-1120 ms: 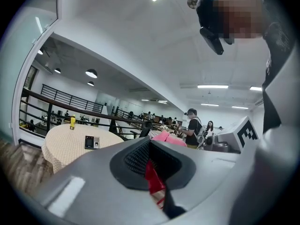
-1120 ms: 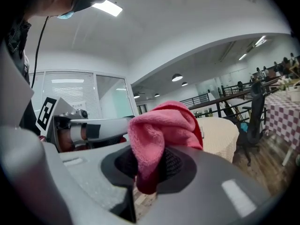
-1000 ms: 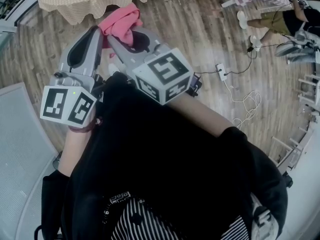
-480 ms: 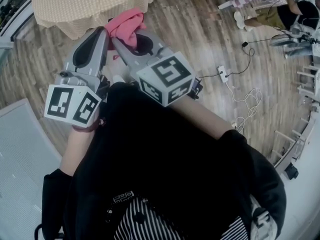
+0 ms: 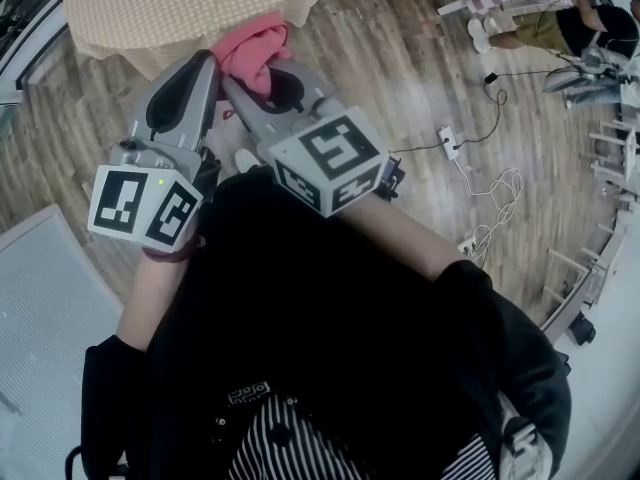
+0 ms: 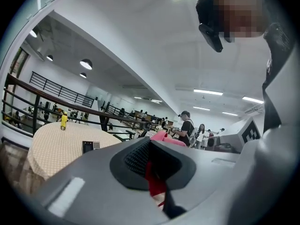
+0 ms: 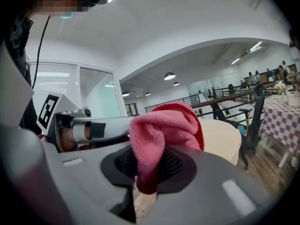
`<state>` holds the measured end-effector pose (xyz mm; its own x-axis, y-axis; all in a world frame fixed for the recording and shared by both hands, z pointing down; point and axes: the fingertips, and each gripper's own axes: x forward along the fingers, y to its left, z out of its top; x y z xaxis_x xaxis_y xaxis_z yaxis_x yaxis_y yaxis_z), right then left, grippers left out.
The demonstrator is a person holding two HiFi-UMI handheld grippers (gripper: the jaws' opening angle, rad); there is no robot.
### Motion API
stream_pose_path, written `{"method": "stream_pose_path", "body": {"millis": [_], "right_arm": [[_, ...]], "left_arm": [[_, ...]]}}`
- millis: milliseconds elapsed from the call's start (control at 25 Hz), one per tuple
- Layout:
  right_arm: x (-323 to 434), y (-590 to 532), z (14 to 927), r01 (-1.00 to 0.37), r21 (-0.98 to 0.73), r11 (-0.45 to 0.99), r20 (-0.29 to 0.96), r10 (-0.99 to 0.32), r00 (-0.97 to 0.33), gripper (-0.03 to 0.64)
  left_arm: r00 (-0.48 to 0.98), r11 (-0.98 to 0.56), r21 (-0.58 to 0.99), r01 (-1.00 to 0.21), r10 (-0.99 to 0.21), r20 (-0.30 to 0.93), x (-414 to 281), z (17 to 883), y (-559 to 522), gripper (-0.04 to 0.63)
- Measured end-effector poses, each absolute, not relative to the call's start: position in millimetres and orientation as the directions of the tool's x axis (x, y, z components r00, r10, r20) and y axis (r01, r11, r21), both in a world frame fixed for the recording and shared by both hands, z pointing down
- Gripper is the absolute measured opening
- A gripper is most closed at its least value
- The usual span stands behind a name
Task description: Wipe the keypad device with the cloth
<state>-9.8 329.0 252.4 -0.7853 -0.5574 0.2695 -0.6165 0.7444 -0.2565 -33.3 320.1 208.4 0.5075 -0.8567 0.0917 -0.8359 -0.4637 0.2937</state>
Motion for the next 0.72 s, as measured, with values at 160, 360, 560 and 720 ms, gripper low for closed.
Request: {"method": "stream_pose_path", "body": {"millis": [160, 360, 560, 720], "right_arm": [[-34, 330, 261, -0.607, -0.257, 0.752, 0.282, -0.543, -0.791, 0.075], [-48, 329, 263, -0.594, -0.253, 0.763, 0.288, -0.527, -0.800, 0.075], [-66, 319, 268, -0.561, -0.264, 0.785, 0.290, -0.490, -0.822, 0.075], [-80, 302, 270, -0.522, -0.267, 0.810, 0.282, -0.453, -0.846, 0.075]], "left_arm": [[0.499, -0.453, 0.307, -0.837, -0.862, 0.090, -56, 218, 319, -0.006], [0.487, -0.443, 0.308, -0.842, -0.869, 0.084, -69, 220, 322, -0.006], [0.457, -0.410, 0.308, -0.858, -0.884, 0.096, -86, 225, 313, -0.006], [0.424, -0.379, 0.300, -0.875, -0.901, 0.098, -100, 227, 298, -0.006]]}}
